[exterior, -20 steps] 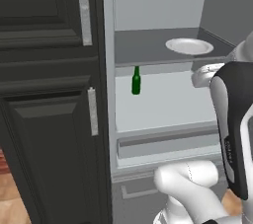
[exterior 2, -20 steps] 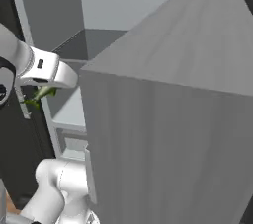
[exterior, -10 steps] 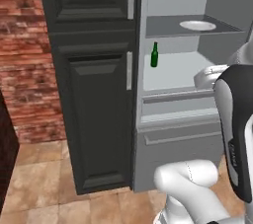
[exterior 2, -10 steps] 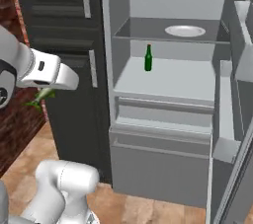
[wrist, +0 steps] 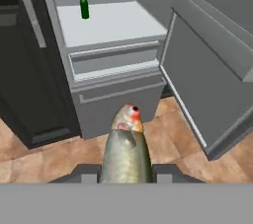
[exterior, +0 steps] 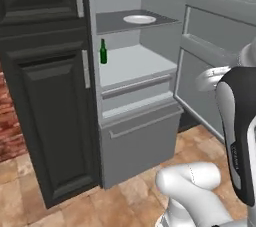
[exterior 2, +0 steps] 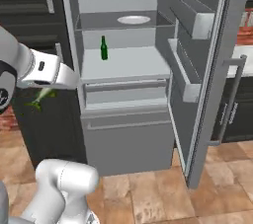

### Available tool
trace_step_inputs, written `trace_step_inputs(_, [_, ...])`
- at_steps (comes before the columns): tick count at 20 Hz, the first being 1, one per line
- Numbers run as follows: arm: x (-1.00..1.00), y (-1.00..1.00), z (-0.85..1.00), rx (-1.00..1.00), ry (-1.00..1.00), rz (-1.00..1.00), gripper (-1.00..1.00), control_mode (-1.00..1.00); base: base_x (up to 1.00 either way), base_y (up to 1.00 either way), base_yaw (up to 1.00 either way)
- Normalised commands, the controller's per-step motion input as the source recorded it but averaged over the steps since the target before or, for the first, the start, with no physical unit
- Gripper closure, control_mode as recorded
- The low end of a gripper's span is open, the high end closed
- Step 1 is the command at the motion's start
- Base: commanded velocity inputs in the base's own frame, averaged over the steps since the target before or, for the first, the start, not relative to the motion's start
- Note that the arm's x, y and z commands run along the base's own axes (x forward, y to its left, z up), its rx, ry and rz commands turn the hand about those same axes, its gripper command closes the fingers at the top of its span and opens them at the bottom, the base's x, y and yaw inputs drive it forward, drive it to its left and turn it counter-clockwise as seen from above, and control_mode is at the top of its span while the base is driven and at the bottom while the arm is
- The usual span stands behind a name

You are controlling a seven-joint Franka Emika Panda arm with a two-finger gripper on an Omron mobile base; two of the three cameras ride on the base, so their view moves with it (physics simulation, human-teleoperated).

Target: Retrieve the fish from the fridge and place it on the saucepan with marinade on the stove.

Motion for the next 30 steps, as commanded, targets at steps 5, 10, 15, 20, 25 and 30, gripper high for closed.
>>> trace_step_inputs(5, [0.00,0.00,0.00,0.00,0.00,0.00,1.00,1.00,-0.35,-0.05,-0.87])
trace_step_inputs(10, [0.00,0.00,0.00,0.00,0.00,0.00,1.00,1.00,-0.41,0.00,-0.87])
trace_step_inputs(15, [0.00,0.00,0.00,0.00,0.00,0.00,1.00,1.00,-0.41,-0.03,-0.87])
trace_step_inputs(20, [0.00,0.00,0.00,0.00,0.00,0.00,1.00,1.00,-0.13,-0.29,-0.81])
trace_step_inputs(25, [0.00,0.00,0.00,0.00,0.00,0.00,1.00,1.00,0.28,-0.09,-0.52])
trace_step_inputs(30, [0.00,0.00,0.00,0.00,0.00,0.00,1.00,1.00,0.98,-0.05,-0.06])
